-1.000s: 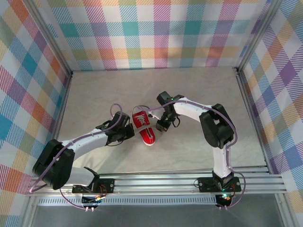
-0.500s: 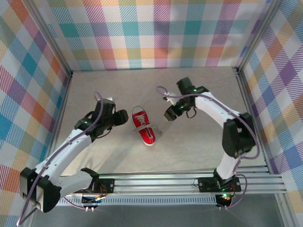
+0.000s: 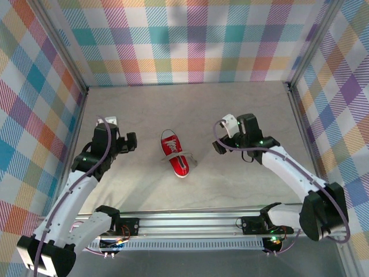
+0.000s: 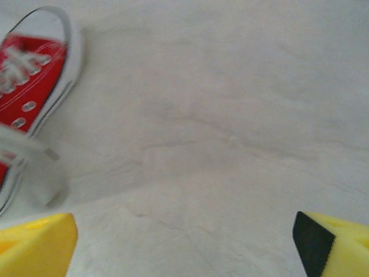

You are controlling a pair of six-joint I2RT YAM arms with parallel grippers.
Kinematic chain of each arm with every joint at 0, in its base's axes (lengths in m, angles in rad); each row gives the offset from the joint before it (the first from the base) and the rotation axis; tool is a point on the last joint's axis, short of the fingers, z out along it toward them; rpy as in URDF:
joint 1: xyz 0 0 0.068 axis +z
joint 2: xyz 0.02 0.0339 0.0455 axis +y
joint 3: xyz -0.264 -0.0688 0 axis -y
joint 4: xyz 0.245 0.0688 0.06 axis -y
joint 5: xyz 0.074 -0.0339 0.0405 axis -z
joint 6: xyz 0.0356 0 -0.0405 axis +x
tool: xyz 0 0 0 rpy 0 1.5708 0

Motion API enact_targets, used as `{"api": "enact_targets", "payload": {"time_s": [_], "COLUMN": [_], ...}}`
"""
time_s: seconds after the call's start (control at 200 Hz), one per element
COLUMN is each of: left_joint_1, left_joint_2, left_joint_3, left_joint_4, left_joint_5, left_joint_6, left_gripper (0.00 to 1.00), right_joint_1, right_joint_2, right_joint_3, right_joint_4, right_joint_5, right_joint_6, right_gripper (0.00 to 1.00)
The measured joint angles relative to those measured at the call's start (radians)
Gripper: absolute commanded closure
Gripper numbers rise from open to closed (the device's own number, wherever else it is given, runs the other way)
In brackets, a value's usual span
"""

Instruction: Tie the shoes

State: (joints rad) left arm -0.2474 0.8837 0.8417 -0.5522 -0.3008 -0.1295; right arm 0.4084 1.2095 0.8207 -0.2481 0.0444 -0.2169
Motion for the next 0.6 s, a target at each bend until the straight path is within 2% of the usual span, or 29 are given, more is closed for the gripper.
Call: {"api": "enact_targets", "payload": {"time_s": [0.115, 0.275, 0.485, 0.6], "left_joint_1": [0.041, 0.049, 0.05, 0.059], "left_joint_2": [-0.008, 0.014, 0.104, 0.174], "left_joint_3": [-0.132, -0.323, -0.512, -0.57], "left_joint_4": [0.11, 0.323, 0.676, 0.869], "left_joint_5": [-0.007, 0.032, 0.068, 0.064], "left_joint_6": [0.035, 0.05, 0.097, 0.147], "left_gripper": [0.0, 0.0, 0.0, 0.0], "right_joint_1": [-0.049, -0.126, -0.155, -0.195], "right_joint_2": [-0.053, -0.058, -0.061, -0.037], "right_joint_3": [-0.137, -0.276, -0.483, -0.521], "right_joint_4": [0.13, 0.266, 0.549, 0.66], "right_joint_5": [0.087, 0.154, 0.16, 0.152], "right_joint_6": [0.042, 0.132, 0.154, 0.152], "right_gripper": [0.01, 0.01, 0.01, 0.01]}}
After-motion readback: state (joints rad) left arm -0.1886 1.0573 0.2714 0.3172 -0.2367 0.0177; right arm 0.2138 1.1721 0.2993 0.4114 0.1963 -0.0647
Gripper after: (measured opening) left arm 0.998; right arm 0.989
